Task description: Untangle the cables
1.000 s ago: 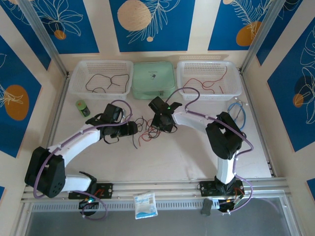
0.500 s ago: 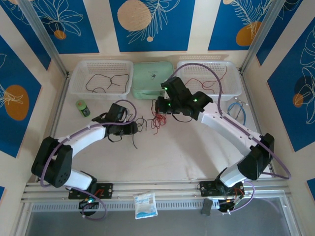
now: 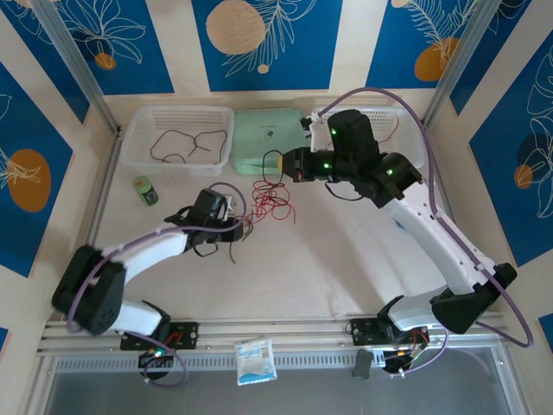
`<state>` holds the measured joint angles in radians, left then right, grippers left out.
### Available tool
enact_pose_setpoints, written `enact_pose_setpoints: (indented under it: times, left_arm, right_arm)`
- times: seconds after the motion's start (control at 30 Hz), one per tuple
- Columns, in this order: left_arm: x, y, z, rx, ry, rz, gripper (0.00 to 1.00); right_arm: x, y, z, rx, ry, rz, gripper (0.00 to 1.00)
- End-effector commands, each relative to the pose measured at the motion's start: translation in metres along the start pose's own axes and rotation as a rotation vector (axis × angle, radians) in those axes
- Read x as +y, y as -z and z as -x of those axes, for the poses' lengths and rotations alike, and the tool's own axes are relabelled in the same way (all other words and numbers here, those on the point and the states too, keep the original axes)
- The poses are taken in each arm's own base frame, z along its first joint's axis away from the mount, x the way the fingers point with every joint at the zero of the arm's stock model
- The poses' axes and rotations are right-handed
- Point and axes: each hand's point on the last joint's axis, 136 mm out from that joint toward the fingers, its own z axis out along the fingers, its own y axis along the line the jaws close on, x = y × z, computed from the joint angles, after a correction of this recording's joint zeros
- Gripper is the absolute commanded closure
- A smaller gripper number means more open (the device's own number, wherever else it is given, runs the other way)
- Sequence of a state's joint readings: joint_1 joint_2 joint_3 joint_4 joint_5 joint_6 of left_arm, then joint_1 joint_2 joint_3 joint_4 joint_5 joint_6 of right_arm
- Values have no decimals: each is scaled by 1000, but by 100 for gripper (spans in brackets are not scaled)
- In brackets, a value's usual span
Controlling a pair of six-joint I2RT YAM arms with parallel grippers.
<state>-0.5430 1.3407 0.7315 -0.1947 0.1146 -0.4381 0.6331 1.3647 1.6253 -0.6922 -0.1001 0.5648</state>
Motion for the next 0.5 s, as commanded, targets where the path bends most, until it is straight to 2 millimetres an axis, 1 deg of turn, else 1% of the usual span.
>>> enact_pose_setpoints:
  times: [0.0,0.1,0.17,0.2,0.27,0.47]
  left_arm:
    - [-31,57,30,-185,-193,-85,44]
    - [-41,98,36,-294,-296,-115,22]
    - [-47,113,38,-360,-333,-146,15]
    - [-51,117,39,-393,-341,-173,11]
    - [-63,119,41,-429,-357,-240,8]
    - [-85,101,52,-463,-415,-356,8]
  right_arm:
    - [10,-6,-6,67,-24,93,100]
    - [11,-18,-13,118,-16,141,100]
    - [12,-25,-18,152,-8,181,100]
    - [14,-27,-19,162,0,208,100]
    - [18,-30,-21,176,14,247,100]
    - [32,-23,-21,191,68,357,100]
